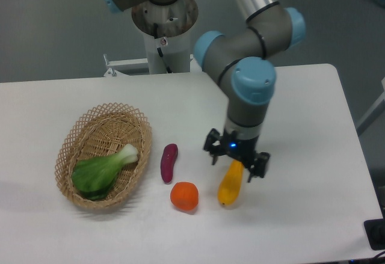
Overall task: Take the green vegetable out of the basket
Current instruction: 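Move the open gripper over toward the wicker basket, then lower the gripper into the basket onto the green bok choy, then close the gripper on the bok choy stem, then lift the bok choy out of the basket and carry it beside the yellow vegetable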
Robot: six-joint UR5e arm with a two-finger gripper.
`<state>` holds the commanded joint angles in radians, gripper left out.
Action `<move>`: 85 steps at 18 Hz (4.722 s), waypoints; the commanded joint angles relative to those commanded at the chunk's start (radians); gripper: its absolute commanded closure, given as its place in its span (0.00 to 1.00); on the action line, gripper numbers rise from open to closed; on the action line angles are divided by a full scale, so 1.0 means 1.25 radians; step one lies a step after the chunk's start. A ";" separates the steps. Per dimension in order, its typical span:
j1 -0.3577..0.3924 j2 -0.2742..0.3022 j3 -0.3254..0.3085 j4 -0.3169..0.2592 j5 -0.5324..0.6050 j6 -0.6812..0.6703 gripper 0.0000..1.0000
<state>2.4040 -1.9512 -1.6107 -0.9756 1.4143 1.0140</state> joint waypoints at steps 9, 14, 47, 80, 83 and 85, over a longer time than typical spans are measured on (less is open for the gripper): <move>-0.133 0.018 -0.054 0.000 -0.004 -0.118 0.00; -0.193 0.043 -0.113 0.002 -0.007 -0.110 0.00; -0.269 -0.025 -0.142 0.005 0.000 -0.194 0.91; 0.117 0.037 -0.011 -0.012 0.117 0.088 0.88; 0.149 0.028 -0.002 -0.013 0.117 0.127 0.88; 0.169 0.025 -0.001 -0.018 0.119 0.176 0.88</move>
<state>2.6153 -1.9205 -1.6122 -0.9986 1.5631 1.2345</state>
